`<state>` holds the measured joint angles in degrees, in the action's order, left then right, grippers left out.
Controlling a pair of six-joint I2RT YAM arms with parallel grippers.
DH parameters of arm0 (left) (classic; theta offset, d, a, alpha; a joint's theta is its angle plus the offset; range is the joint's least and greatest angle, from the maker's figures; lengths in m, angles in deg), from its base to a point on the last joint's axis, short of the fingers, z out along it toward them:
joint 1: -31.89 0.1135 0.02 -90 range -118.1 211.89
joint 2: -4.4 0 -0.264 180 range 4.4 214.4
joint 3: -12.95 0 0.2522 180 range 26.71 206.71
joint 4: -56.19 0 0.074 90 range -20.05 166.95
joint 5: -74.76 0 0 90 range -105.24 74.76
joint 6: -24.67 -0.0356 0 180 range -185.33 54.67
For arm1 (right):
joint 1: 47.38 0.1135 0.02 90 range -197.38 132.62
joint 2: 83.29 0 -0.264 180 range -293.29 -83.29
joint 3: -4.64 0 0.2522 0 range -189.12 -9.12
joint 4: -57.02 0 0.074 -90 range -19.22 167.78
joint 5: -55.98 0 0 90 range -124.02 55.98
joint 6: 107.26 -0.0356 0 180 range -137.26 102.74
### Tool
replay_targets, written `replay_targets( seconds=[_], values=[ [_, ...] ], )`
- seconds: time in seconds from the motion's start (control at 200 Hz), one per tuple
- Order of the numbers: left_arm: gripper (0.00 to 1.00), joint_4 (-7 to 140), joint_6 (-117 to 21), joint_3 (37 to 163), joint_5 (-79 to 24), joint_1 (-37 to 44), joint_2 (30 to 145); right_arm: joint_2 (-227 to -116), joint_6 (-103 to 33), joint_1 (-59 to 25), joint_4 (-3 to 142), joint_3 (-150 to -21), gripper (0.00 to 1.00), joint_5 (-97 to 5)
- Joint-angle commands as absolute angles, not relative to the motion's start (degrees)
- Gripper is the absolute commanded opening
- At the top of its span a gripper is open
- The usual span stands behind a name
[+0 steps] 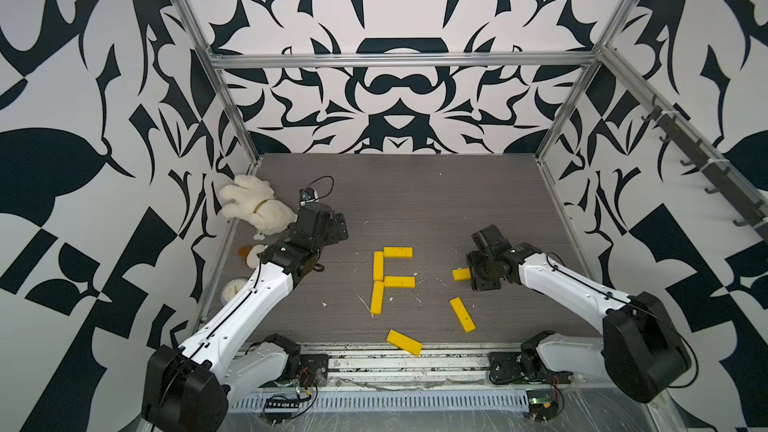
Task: Assemble the number 8 with building blocks
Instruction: Pick up the building block from the center of the board.
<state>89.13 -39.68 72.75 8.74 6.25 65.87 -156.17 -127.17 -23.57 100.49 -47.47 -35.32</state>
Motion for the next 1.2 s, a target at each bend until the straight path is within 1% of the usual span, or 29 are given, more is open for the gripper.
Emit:
replay_targets(
  seconds=[0.0,0.185,0.32,0.39,0.445,0.505,0.54,0.565,0.625,0.78,0.84,0.935,1.005,1.06,1.195],
  values=[
    [0.99,88.5,-40.1,72.0,9.2,6.5,65.4,-157.7,-123.2,-25.3,101.6,-47.3,0.56,-37.7],
    [0.99,88.5,-40.2,72.0,9.6,6.5,65.4,-162.3,-118.9,-27.6,98.4,-47.8,0.54,-40.0],
    [0.99,88.1,-40.1,71.8,9.4,6.8,65.7,-167.4,-112.0,-29.1,99.9,-52.6,0.54,-41.9],
    [0.99,87.9,-40.1,71.6,9.1,7.2,65.7,-169.9,-108.9,-30.0,100.3,-54.3,0.51,-42.1],
    [1.0,87.9,-40.1,71.8,9.0,7.4,65.7,-171.6,-106.7,-30.9,99.7,-55.0,0.44,-42.8],
    [0.99,88.1,-40.1,71.8,9.0,7.5,65.7,-173.4,-103.7,-31.7,99.9,-56.0,0.27,-43.4],
    [1.0,88.2,-40.1,71.9,9.0,7.6,65.8,-174.3,-101.7,-32.1,100.5,-56.8,0.2,-43.9],
    [0.99,88.3,-40.1,72.1,9.0,7.6,65.9,-174.9,-100.3,-32.3,101.3,-57.5,0.16,-44.1],
    [0.99,88.3,-40.1,72.2,8.9,7.9,66.0,-176.0,-96.2,-32.8,103.6,-59.7,0.11,-44.2],
    [0.99,88.2,-39.8,72.1,7.9,8.1,66.4,-178.6,-84.6,-33.3,108.2,-66.5,0.08,-44.4],
    [0.99,88.0,-39.6,72.2,7.3,8.2,66.6,-181.1,-78.4,-33.3,112.1,-71.7,0.08,-43.8],
    [0.99,88.2,-39.5,72.5,6.9,8.3,66.7,-185.3,-69.1,-33.0,116.4,-79.4,0.11,-45.8],
    [0.99,88.2,-39.3,72.6,6.7,8.3,66.7,-187.6,-62.1,-32.1,119.5,-85.3,0.08,-44.5],
    [0.99,88.1,-39.3,72.5,6.6,8.3,66.7,-189.7,-56.4,-31.5,121.0,-89.8,0.05,-46.6],
    [0.99,88.2,-39.3,72.8,6.4,8.3,66.9,-194.5,-45.8,-28.5,122.8,-97.2,0.04,-55.6]
  ],
)
